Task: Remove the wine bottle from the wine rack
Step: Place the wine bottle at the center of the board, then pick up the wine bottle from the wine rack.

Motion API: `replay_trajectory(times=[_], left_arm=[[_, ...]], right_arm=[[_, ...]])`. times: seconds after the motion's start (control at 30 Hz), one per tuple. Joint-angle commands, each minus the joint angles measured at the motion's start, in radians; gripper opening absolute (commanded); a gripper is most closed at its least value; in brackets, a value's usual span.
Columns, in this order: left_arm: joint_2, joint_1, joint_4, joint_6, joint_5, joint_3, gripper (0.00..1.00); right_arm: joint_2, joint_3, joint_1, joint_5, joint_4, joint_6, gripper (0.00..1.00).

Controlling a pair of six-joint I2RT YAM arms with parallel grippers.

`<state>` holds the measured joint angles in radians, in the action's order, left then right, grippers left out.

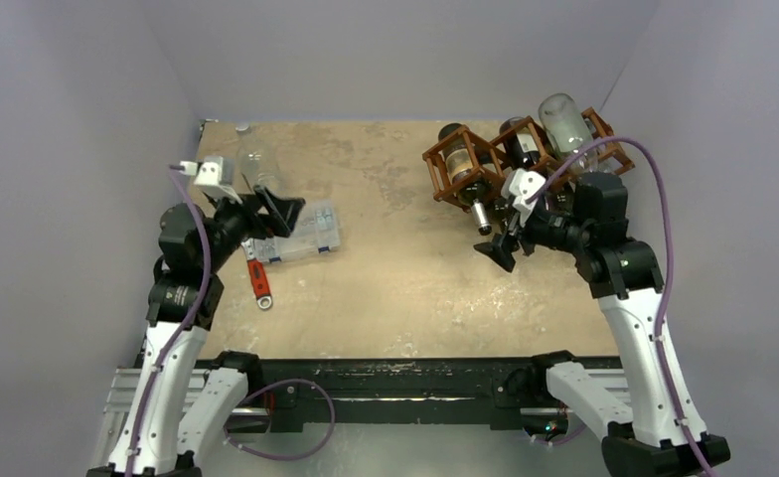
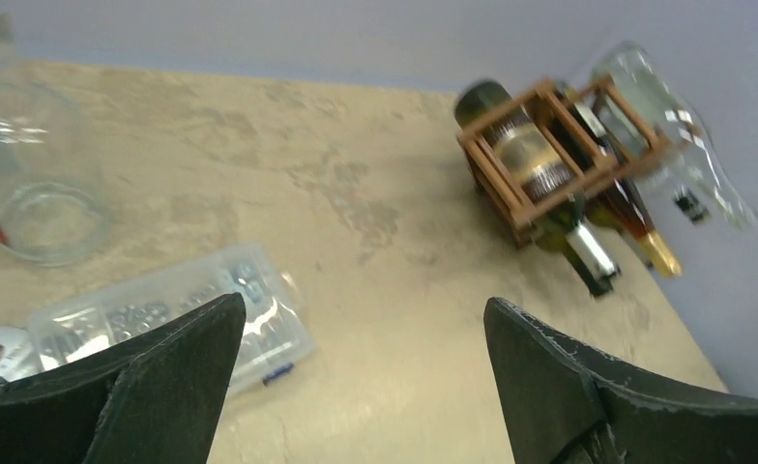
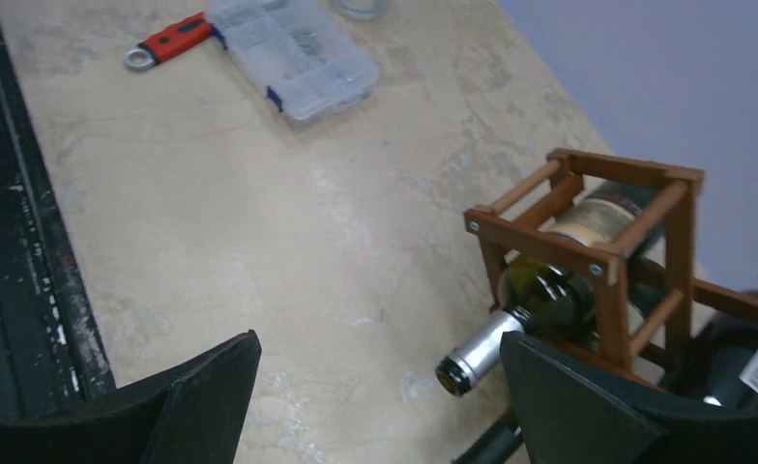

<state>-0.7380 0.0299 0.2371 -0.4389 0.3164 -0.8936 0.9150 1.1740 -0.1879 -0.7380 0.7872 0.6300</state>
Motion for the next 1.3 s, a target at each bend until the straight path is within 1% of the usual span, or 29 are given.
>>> replay_trajectory(times=[0.0,0.07,0.13,0.2,0.27,0.37,0.4,0.53,0.73,0.97,1.07,1.27], left_arm=[[0.091,0.159,0.126,0.151,0.001,0.060,0.94],[0.121,0.203,0.140,0.194,-0.031,0.085,0.95],[0.133,0.214,0.157,0.204,-0.030,0.103,0.95],[0.137,0.215,0.164,0.198,0.001,0.122,0.95],[0.135,0.219,0.177,0.192,0.030,0.116,0.95],[0.129,0.227,0.172,0.178,0.067,0.115,0.95],[0.124,0.229,0.178,0.177,0.076,0.113,0.96],[0.125,0.229,0.200,0.184,0.074,0.099,0.98],[0.141,0.229,0.197,0.183,0.081,0.104,0.99],[0.150,0.230,0.194,0.181,0.082,0.108,1.00],[0.146,0.231,0.194,0.179,0.083,0.108,1.00],[0.142,0.231,0.194,0.178,0.087,0.109,1.00]], right_arm=[[-0.024,0.045,0.108,0.105,0.009,-0.128,0.99],[-0.033,0.039,0.162,0.125,-0.022,-0.162,0.99],[-0.023,0.043,0.212,0.191,-0.057,-0.198,0.99],[-0.005,0.052,0.246,0.293,-0.104,-0.251,0.99],[0.017,0.066,0.264,0.379,-0.135,-0.274,0.99],[0.046,0.086,0.280,0.462,-0.172,-0.292,0.99],[0.061,0.097,0.286,0.489,-0.178,-0.297,0.99],[0.109,0.132,0.306,0.552,-0.194,-0.295,0.99],[0.175,0.142,0.358,0.563,-0.224,-0.268,0.99],[0.231,0.119,0.464,0.431,-0.262,-0.224,0.99],[0.253,0.100,0.497,0.401,-0.287,-0.213,0.99],[0.315,0.128,0.561,0.338,-0.272,-0.153,0.99]])
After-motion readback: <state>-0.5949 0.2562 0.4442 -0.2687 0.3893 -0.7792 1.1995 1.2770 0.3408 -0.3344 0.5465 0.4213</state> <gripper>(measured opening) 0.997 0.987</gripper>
